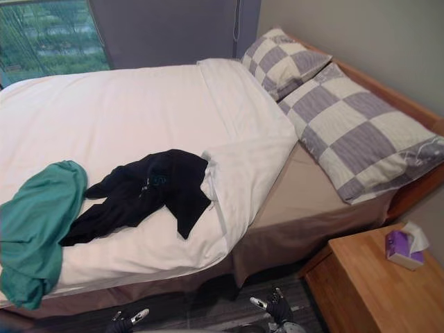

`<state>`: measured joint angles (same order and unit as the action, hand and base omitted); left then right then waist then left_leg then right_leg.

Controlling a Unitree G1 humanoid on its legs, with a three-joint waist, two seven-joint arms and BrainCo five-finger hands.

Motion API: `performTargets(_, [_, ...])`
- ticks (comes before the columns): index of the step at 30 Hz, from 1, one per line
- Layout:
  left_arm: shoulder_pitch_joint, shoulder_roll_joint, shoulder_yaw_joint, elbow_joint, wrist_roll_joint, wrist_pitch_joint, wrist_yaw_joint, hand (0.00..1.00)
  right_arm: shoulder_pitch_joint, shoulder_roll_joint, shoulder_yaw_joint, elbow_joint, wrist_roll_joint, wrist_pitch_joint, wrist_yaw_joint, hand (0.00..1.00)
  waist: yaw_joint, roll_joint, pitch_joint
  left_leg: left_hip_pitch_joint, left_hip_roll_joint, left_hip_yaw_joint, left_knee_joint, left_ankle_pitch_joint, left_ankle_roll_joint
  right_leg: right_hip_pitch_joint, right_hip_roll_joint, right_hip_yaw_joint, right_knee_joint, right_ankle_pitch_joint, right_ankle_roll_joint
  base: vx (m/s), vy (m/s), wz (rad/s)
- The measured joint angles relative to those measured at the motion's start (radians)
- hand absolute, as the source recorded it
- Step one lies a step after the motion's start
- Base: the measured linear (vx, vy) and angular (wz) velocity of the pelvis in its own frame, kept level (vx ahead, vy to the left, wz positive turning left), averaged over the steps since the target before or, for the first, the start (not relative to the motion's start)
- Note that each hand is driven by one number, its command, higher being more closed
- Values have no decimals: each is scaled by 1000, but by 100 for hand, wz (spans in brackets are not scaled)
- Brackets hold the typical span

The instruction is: Tidy the bed and pick cloth on bed and put in laundry

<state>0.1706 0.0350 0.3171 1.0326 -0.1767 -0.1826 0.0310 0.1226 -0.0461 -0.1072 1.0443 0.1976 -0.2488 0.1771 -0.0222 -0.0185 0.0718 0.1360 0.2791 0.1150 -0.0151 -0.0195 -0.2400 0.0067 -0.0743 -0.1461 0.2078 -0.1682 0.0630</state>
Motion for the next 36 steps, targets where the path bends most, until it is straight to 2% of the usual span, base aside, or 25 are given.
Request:
performTargets(2, [-1, -10, 8, -31, -9, 2, 3, 0, 9, 15, -4, -8, 20, 28, -3, 0, 2, -31, -3, -61, -6, 58, 69, 27, 35, 4, -17, -51, -15, -1, -6, -23, -101, 72])
performTargets(4, [-24, -22, 38, -36, -6, -1, -7, 0, 30, 18, -28, -24, 73, 41, -23, 0, -1, -29, -2, -89, -20, 166, 74, 52, 80, 26, -36, -109, -49, 4, -4, -61, -65, 93])
performTargets(5, [-36, -36, 41, -34, -4, -4, -10, 0, 32, 18, -45, -33, 84, 44, -32, 0, -3, -21, 7, -95, -21, 201, 99, 33, 86, 39, -39, -124, -52, 4, -4, -50, 3, 70])
performTargets(6, [-28, -53, 35, -27, -1, -13, -13, 0, 32, 1, -73, -32, 106, 51, -49, 0, 14, 2, 10, -104, -38, 200, 122, -10, 102, 40, -47, -127, -54, 2, -5, -33, 48, 24])
performTargets(7, [-16, -64, 33, -26, -9, -22, -17, 0, 32, -10, -86, -33, 116, 59, -74, 0, 15, 22, 9, -93, -53, 198, 98, -5, 115, 41, -53, -116, -66, 7, 3, -30, 72, 3])
performTargets(8, [-16, -64, 33, -26, -9, -22, -17, 0, 32, -10, -86, -33, 116, 59, -74, 0, 15, 22, 9, -93, -53, 198, 98, -5, 115, 41, -53, -116, -66, 7, 3, -7, 70, -16])
performTargets(9, [-5, -53, 5, -21, -9, -23, -27, 0, 29, -13, -129, -57, 146, 65, -120, 0, 9, 38, 7, -46, -84, 229, -11, 37, 137, 45, -58, -111, -95, 26, 20, 21, 78, -13])
performTargets(11, [-5, -40, -1, -17, -8, -19, -35, 0, 44, -11, -190, -112, 173, 78, -178, 0, 8, 27, 6, -22, -100, 239, -59, 50, 127, 59, -63, -111, -128, 53, 29, 62, 99, -12])
performTargets(14, [-3, -9, 3, -20, -7, -15, -69, 0, 53, -31, -356, -280, 192, 80, -297, 0, 3, 2, -9, -9, -110, 259, -87, 57, 122, 72, -74, -104, -152, 66, 36, 91, 65, -11])
performTargets(16, [-2, 12, 22, -30, -6, 13, -79, 0, 37, -120, -448, -430, 192, 79, -346, 0, -3, -15, -22, -11, -125, 260, -87, 55, 119, 75, -84, -104, -158, 72, 41, 155, 54, -3])
performTargets(20, [-5, 44, 43, -31, 3, 45, -97, 0, -90, -338, -538, -583, 187, 83, -391, 0, -27, -16, -25, -9, -139, 260, -87, 55, 113, 78, -95, -104, -168, 75, 45, 119, 37, -1])
performTargets(21, [-5, 53, 40, -30, 13, 52, -96, 0, -130, -388, -536, -617, 177, 88, -396, 0, -27, -15, -26, -11, -140, 261, -87, 57, 109, 79, -95, -105, -173, 76, 46, 72, 20, 0])
performTargets(22, [-7, 56, 38, -31, 14, 61, -96, 0, -146, -412, -536, -612, 224, -33, -324, 0, -25, -14, -27, -12, -139, 262, -87, 60, 105, 80, -95, -107, -175, 76, 46, 56, -2, 5])
performTargets(23, [-3, 56, 36, -32, 16, 73, -93, 0, -158, -434, -527, -692, 202, -41, -318, 0, -27, -11, -29, -14, -138, 261, -88, 60, 104, 79, -93, -111, -175, 76, 46, 46, -10, 5])
performTargets(24, [1, 56, 34, -31, 28, 90, -89, 0, -179, -454, -516, -714, 180, -6, -320, 0, -27, -10, -30, -14, -137, 260, -88, 60, 104, 80, -92, -112, -175, 76, 46, 45, -10, 6])
performTargets(25, [5, 59, 19, -29, 36, 101, -86, 0, -203, -473, -507, -709, 151, 8, -313, 0, -22, -10, -30, -15, -137, 260, -89, 60, 104, 80, -91, -114, -175, 76, 46, 30, -5, 5])
performTargets(26, [10, 61, 2, -29, 39, 105, -85, 0, -213, -477, -502, -712, 128, 12, -306, 0, -20, -10, -30, -18, -137, 259, -89, 60, 104, 79, -91, -114, -175, 76, 46, 12, 1, 6])
performTargets(28, [25, 63, -31, -29, 44, 111, -72, 0, -234, -476, -405, -773, 51, 29, -279, 0, -21, -13, -27, -44, -136, 258, -89, 69, 91, 59, -91, -112, -176, 79, 43, -35, 3, 4])
performTargets(31, [-20, 81, -117, -30, 48, 112, -66, 0, -272, -475, -272, -898, -75, 50, -261, 0, -13, -17, -10, -141, -118, 255, -88, 86, 103, -34, -80, -112, -174, 107, 30, -98, -19, 4])
performTargets(32, [-51, 93, -145, -31, 48, 113, -64, 0, -318, -475, -225, -907, -117, 54, -271, 0, -13, -16, 14, -176, -112, 251, -88, 97, 113, -67, -74, -112, -174, 119, 26, -154, -30, 9])
performTargets(33, [-106, 105, -166, -38, 46, 114, -56, 0, -388, -475, -172, -908, -169, 64, -295, 0, -9, -28, 58, -226, -104, 244, -89, 112, 122, -111, -65, -112, -174, 134, 17, -239, -34, 14])
performTargets(34, [-177, 109, -168, -71, 36, 117, -38, 0, -466, -474, -129, -909, -225, 90, -332, 0, 13, -41, 113, -282, -98, 233, -89, 133, 136, -167, -55, -114, -176, 154, 7, -238, -29, 12])
performTargets(36, [-218, 107, -170, -93, 28, 121, -24, 0, -515, -472, -103, -908, -252, 112, -347, 0, 30, -50, 148, -309, -88, 229, -89, 151, 135, -191, -46, -116, -177, 166, 0, -145, -26, 8])
